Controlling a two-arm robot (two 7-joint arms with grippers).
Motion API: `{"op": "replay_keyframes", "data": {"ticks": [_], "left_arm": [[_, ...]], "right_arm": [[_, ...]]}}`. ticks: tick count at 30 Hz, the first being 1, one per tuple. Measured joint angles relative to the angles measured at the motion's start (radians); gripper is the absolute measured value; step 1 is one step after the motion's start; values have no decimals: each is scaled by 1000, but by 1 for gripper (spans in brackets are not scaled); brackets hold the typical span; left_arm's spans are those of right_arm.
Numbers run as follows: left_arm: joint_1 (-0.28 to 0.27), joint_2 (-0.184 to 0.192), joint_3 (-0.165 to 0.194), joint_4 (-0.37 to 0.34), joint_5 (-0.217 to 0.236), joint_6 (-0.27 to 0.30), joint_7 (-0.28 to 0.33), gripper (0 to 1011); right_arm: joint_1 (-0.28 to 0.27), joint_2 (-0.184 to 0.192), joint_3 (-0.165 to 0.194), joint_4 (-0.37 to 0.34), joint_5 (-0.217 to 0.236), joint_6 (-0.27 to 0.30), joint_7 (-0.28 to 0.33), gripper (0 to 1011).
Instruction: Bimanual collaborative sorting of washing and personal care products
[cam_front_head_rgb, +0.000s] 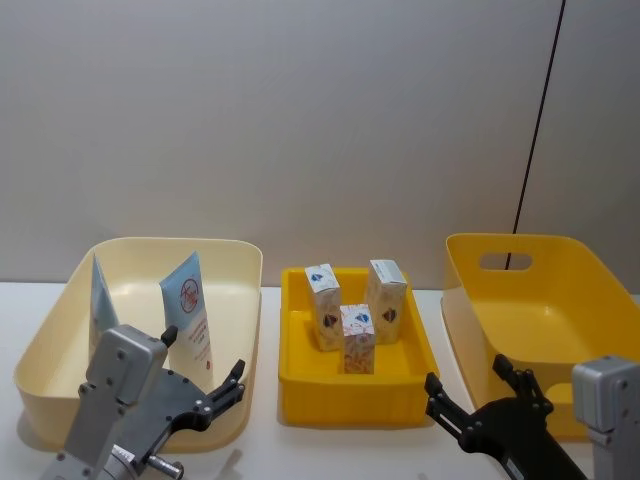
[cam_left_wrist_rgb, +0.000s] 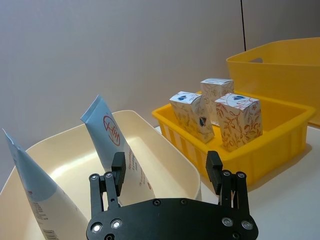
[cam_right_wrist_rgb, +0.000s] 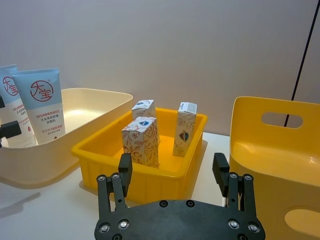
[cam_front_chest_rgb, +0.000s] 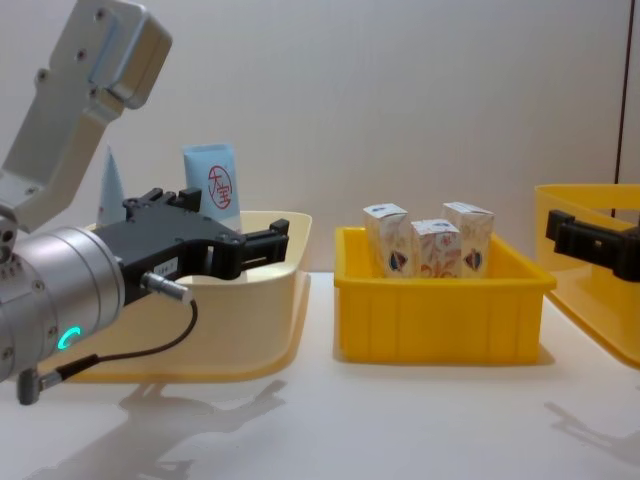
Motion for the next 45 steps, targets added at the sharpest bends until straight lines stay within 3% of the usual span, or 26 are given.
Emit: {"op": "replay_keyframes", "data": {"ticks": [23, 45], "left_arm": [[-1, -1, -7, 2, -5, 0, -5, 1001], [-52, -28, -91, 87, -139, 41, -88, 1002]], "right_arm": [[0, 0, 0, 0, 0, 0, 0, 1001], [0, 0, 0, 0, 0, 0, 0, 1001]]}}
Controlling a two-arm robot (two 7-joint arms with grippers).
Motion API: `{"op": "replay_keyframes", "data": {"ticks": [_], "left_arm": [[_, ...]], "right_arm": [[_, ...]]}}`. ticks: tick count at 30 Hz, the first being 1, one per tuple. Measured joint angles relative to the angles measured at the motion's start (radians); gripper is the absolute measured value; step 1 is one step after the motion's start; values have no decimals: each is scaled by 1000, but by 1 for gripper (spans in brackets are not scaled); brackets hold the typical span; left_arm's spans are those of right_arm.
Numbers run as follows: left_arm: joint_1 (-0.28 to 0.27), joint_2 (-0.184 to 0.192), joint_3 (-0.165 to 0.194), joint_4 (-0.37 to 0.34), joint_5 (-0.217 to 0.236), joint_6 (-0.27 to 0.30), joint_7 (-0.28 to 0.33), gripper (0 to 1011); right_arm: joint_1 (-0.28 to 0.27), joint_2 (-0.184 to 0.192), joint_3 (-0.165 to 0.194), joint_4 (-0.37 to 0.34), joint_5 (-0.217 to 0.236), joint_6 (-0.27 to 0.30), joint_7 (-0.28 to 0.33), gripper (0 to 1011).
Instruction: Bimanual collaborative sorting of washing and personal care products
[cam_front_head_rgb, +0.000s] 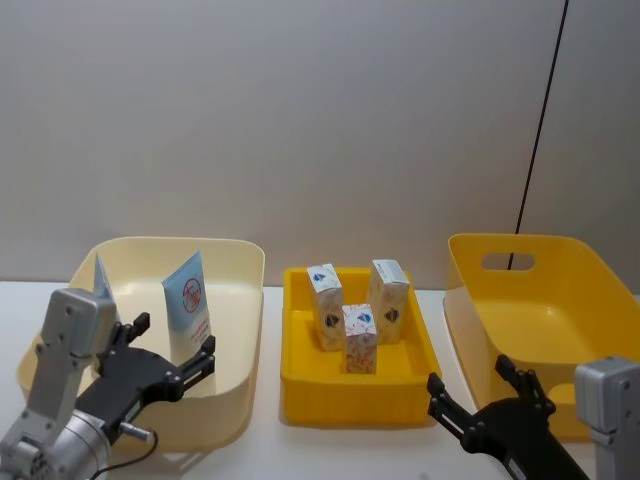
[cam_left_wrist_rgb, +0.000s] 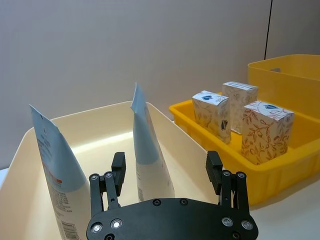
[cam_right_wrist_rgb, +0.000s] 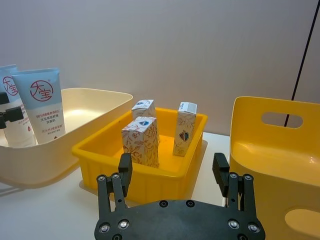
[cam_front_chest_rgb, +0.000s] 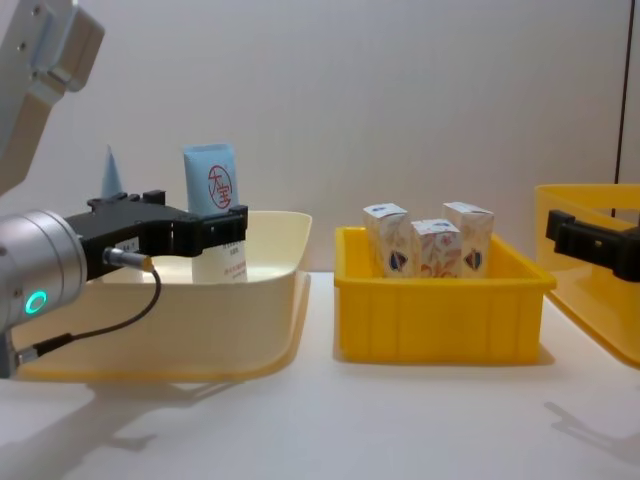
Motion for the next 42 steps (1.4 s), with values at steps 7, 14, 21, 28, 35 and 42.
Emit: {"op": "replay_keyframes", "data": {"ticks": [7, 14, 21, 28, 35, 42], "left_arm": [[-25, -12, -11, 39, -20, 19, -20, 1002], [-51, -24, -17, 85, -25, 25, -33, 1002], [-86, -42, -18, 144, -25, 18, -50, 1002], [-126, -65, -14, 206, -22, -3, -70, 1002], [-166, -90, -12, 269, -20, -22, -93, 1002], [-187, -105, -12, 303, -20, -30, -108, 1002]], "right_arm": [[0, 0, 0, 0, 0, 0, 0, 1001], [0, 0, 0, 0, 0, 0, 0, 1001], [0, 0, 0, 0, 0, 0, 0, 1001], [0, 0, 0, 0, 0, 0, 0, 1001], [0, 0, 0, 0, 0, 0, 0, 1001], [0, 0, 0, 0, 0, 0, 0, 1001]]}}
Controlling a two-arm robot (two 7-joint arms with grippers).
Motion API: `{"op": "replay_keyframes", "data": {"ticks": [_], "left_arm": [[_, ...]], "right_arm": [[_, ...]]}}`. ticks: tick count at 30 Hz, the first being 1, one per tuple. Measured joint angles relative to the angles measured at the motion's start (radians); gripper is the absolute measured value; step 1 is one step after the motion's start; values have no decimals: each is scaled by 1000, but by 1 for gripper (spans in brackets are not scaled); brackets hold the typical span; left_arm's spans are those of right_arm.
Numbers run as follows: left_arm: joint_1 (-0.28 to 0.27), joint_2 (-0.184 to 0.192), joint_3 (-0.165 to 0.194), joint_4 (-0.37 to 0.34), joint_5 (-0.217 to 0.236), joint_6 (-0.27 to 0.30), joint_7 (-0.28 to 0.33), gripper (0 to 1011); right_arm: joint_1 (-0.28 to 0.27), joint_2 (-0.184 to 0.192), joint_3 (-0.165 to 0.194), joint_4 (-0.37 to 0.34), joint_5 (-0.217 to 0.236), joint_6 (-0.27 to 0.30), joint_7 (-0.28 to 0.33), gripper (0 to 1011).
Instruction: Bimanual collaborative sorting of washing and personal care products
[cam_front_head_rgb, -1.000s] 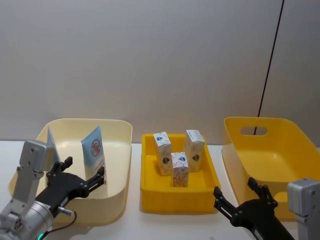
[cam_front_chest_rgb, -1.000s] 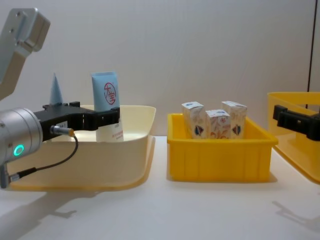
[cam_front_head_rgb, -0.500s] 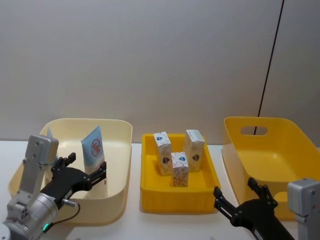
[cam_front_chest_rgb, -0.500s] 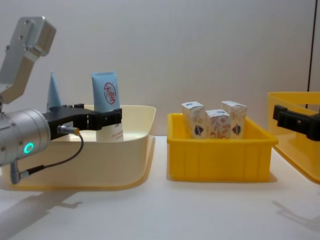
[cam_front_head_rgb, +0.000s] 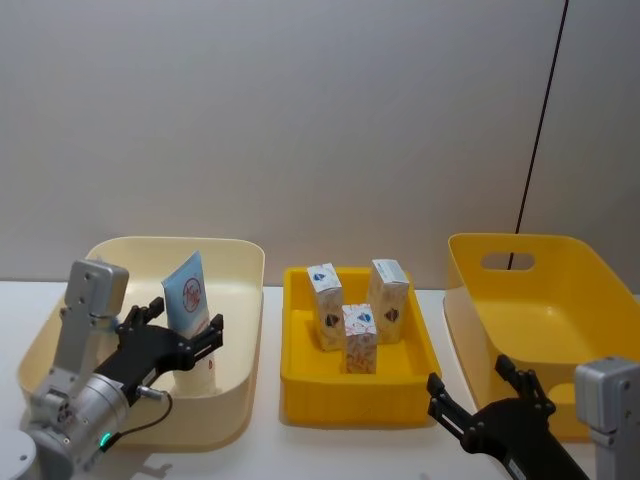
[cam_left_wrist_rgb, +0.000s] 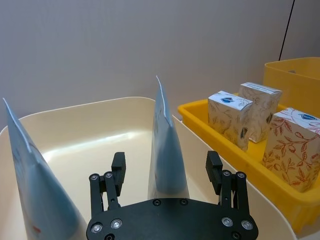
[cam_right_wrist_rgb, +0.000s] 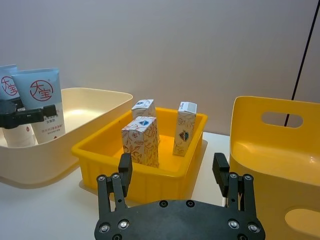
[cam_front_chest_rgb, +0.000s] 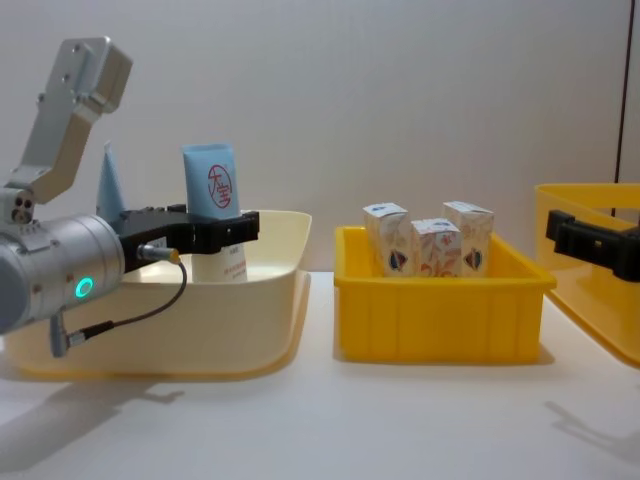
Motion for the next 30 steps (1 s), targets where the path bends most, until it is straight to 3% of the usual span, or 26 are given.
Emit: {"op": "replay_keyframes", "data": {"ticks": [3, 9, 20, 27, 30], "left_arm": [[-8, -5, 0, 11, 0, -3, -5, 992], [-18, -13, 1, 28, 0, -7, -12, 860], [-28, -20, 1, 44, 0, -11, -19, 485], [-30, -22, 0, 47, 0, -12, -21, 302], [-29, -22, -1, 47, 0, -16, -26, 274]], "right_arm": [[0, 0, 0, 0, 0, 0, 0, 1001], [0, 0, 0, 0, 0, 0, 0, 1001], [0, 0, 0, 0, 0, 0, 0, 1001], [0, 0, 0, 0, 0, 0, 0, 1001], [0, 0, 0, 0, 0, 0, 0, 1001]]}}
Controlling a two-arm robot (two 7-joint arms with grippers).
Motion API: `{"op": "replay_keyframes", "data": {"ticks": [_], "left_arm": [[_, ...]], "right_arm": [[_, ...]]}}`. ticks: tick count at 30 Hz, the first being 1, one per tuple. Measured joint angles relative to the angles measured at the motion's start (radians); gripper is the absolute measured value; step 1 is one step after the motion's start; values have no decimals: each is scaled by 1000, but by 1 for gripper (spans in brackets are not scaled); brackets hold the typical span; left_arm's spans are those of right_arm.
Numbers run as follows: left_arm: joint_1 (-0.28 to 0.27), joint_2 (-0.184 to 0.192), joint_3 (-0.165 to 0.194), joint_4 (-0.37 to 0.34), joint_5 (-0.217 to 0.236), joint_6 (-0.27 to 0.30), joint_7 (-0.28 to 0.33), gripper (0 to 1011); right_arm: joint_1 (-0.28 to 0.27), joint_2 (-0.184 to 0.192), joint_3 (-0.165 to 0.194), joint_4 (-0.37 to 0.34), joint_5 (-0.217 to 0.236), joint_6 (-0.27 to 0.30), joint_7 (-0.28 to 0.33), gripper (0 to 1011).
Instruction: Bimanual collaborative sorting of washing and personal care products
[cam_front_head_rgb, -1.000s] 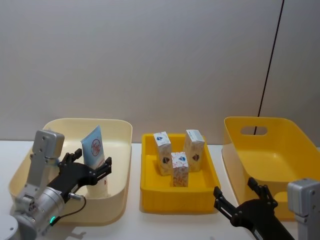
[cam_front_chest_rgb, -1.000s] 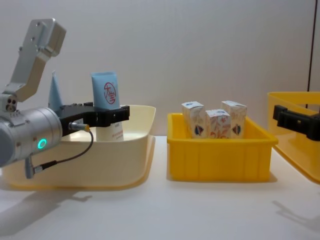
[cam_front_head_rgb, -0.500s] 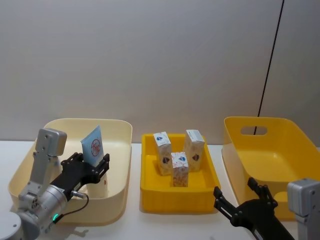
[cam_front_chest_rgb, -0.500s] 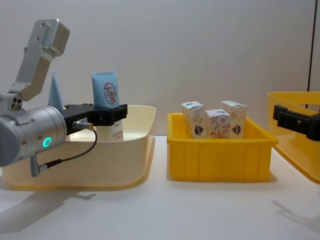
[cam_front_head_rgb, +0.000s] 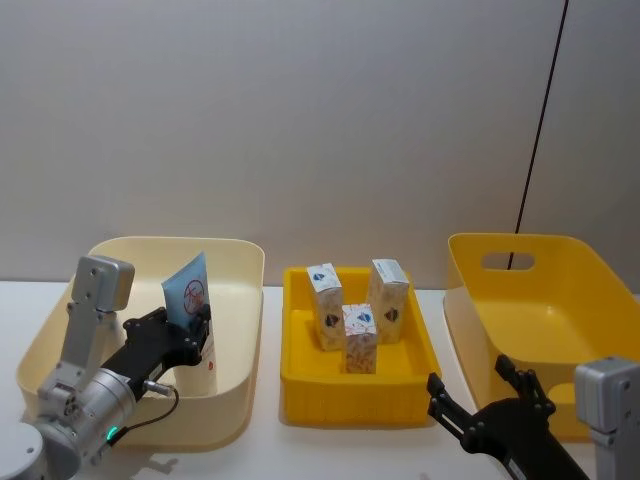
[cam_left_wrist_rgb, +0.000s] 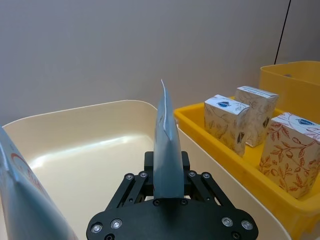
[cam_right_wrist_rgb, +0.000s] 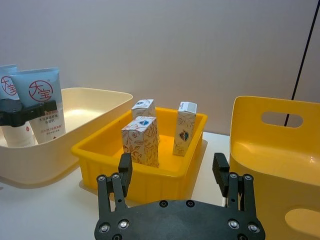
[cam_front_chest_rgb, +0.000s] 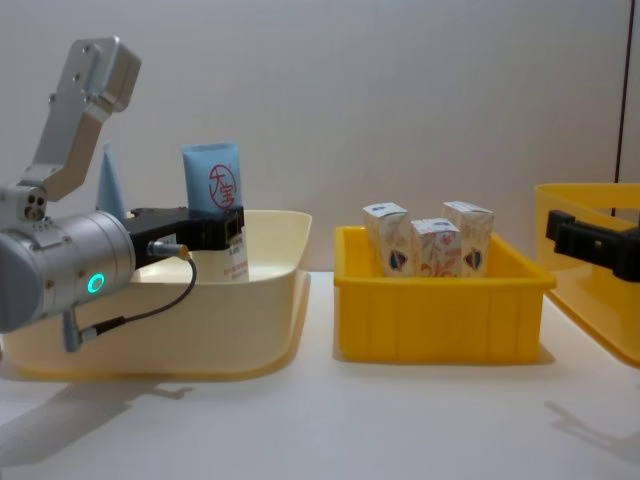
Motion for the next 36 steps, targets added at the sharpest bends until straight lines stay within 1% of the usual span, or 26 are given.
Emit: {"op": "replay_keyframes", "data": {"ticks": [8, 11, 16, 18, 21, 27, 28, 36], "left_arm": [[3, 1, -10, -11, -9, -40, -35, 261], [3, 4, -17, -24, -23, -64, -66, 261], [-1, 9, -24, -46, -44, -82, -110, 261], [-5, 12, -26, -58, -59, -89, -138, 260], [-10, 14, -27, -69, -74, -93, -163, 260], [-25, 16, -25, -101, -121, -93, -237, 261], [-25, 16, -25, -101, -121, -93, -237, 261], [-51, 9, -5, -121, -187, -71, -336, 261]], "right_arm": [[0, 0, 0, 0, 0, 0, 0, 1001], [0, 0, 0, 0, 0, 0, 0, 1002], [0, 0, 0, 0, 0, 0, 0, 1001], [0, 0, 0, 0, 0, 0, 0, 1001], [0, 0, 0, 0, 0, 0, 0, 1001], [0, 0, 0, 0, 0, 0, 0, 1001], [0, 0, 0, 0, 0, 0, 0, 1002], [0, 0, 0, 0, 0, 0, 0, 1001]]}}
